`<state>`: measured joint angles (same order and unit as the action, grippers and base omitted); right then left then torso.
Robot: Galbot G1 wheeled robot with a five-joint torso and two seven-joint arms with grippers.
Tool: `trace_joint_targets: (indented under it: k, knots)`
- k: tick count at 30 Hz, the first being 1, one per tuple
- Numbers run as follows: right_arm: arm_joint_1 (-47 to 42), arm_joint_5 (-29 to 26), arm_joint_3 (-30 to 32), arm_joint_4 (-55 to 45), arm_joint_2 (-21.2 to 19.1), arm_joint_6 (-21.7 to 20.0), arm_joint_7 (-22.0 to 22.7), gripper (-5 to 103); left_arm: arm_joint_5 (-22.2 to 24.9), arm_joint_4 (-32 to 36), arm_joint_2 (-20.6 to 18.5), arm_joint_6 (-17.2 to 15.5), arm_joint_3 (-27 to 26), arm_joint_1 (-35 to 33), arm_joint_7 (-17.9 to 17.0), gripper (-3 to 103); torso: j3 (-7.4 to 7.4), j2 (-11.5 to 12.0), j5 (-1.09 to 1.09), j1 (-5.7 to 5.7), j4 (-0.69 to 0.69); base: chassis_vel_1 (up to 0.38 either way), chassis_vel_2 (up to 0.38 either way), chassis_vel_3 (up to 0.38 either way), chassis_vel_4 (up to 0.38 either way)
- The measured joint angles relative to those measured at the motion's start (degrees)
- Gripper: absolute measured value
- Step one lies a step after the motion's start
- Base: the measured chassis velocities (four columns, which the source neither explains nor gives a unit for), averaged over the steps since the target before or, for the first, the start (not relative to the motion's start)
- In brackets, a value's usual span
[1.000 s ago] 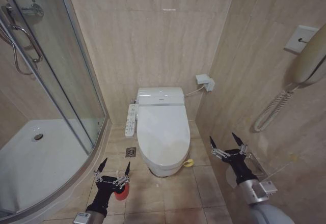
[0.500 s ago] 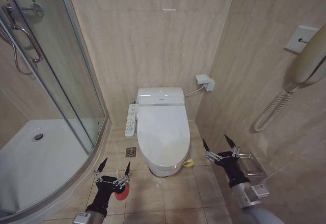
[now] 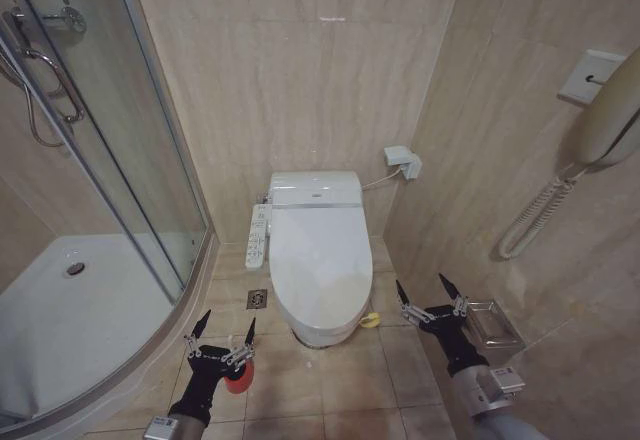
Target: Open the toilet lid, clean the toilet bowl with a toilet brush, close the toilet lid, and flush.
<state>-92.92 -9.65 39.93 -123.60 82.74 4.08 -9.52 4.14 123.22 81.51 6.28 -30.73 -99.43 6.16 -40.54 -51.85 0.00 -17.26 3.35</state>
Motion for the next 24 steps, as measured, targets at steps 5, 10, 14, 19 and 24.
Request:
trace_joint_targets:
  k: [5,10,14,19,24]
  knots:
    - [0.0,0.0,0.0,0.0,0.0,0.0,0.0,100,0.0,0.0,0.0,0.0,0.0,0.0,0.0,100,0.0,0.0,0.0,0.0,0.0,0.0,0.0,0.0,0.0]
    - [0.0,0.0,0.0,0.0,0.0,-0.1,0.0,100,0.0,0.0,0.0,0.0,0.0,0.0,0.0,100,0.0,0.0,0.0,0.0,0.0,0.0,0.0,0.0,0.0]
    - [0.0,0.0,0.0,0.0,0.0,-0.1,0.0,100,0.0,0.0,0.0,0.0,0.0,0.0,0.0,100,0.0,0.0,0.0,0.0,0.0,0.0,0.0,0.0,0.0]
    - [0.0,0.0,0.0,0.0,0.0,-0.1,0.0,100,0.0,0.0,0.0,0.0,0.0,0.0,0.0,100,0.0,0.0,0.0,0.0,0.0,0.0,0.0,0.0,0.0]
    - [0.0,0.0,0.0,0.0,0.0,-0.1,0.0,100,0.0,0.0,0.0,0.0,0.0,0.0,0.0,100,0.0,0.0,0.0,0.0,0.0,0.0,0.0,0.0,0.0]
